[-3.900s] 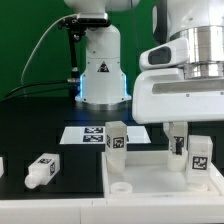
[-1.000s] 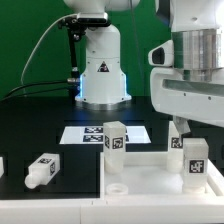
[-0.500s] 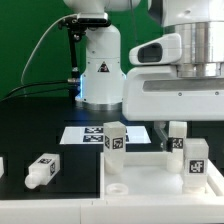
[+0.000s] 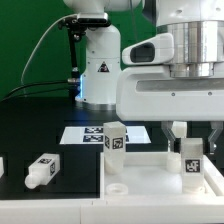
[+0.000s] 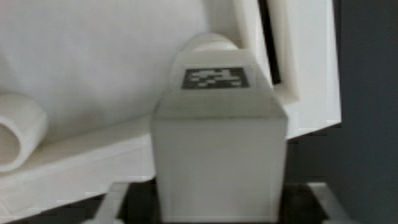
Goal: Assemble square table
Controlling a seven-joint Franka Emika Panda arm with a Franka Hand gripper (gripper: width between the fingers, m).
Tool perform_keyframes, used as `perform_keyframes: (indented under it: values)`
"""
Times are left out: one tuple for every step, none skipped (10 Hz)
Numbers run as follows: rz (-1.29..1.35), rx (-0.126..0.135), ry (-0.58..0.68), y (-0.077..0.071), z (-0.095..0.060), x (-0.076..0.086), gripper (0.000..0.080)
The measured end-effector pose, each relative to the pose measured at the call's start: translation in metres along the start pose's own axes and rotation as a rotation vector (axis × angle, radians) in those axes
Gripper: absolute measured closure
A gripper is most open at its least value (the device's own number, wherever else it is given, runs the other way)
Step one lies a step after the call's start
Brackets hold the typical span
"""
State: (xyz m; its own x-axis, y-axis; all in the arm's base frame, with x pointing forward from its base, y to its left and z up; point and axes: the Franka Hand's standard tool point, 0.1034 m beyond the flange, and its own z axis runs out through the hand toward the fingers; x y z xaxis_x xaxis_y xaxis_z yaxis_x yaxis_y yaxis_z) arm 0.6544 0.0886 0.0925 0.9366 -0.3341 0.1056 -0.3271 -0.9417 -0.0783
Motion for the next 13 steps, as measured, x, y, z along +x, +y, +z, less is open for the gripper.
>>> perform_keyframes:
  values:
    - [0.097,0.000,-0.001,0.000,0.000,0.000,0.0518]
    - [0.185,0.000,-0.002,0.000,0.001,-0.001,0.0518]
    - [0.250,0.000,-0.003,0.000,0.001,-0.001,0.0518]
    - [0.283,-0.001,-0.004,0.001,0.001,-0.001,0.0518]
    - [0.459,0.000,-0.012,0.001,0.002,-0.003,0.0518]
    - [0.605,0.001,-0.019,0.002,0.002,-0.003,0.0518]
    - [0.717,-0.005,-0.033,0.002,0.002,-0.005,0.0518]
    - [0.909,-0.011,-0.047,0.001,0.002,-0.007,0.0518]
    - [1.086,-0.021,-0.063,0.000,0.002,-0.010,0.0518]
    - [1.267,-0.021,-0.071,-0.003,0.001,-0.010,0.0517]
    - [1.326,-0.019,-0.077,-0.002,0.001,-0.011,0.0517]
    - [1.347,-0.021,-0.080,-0.002,0.001,-0.011,0.0517]
    - [1.315,-0.020,-0.081,-0.002,0.002,-0.012,0.0419]
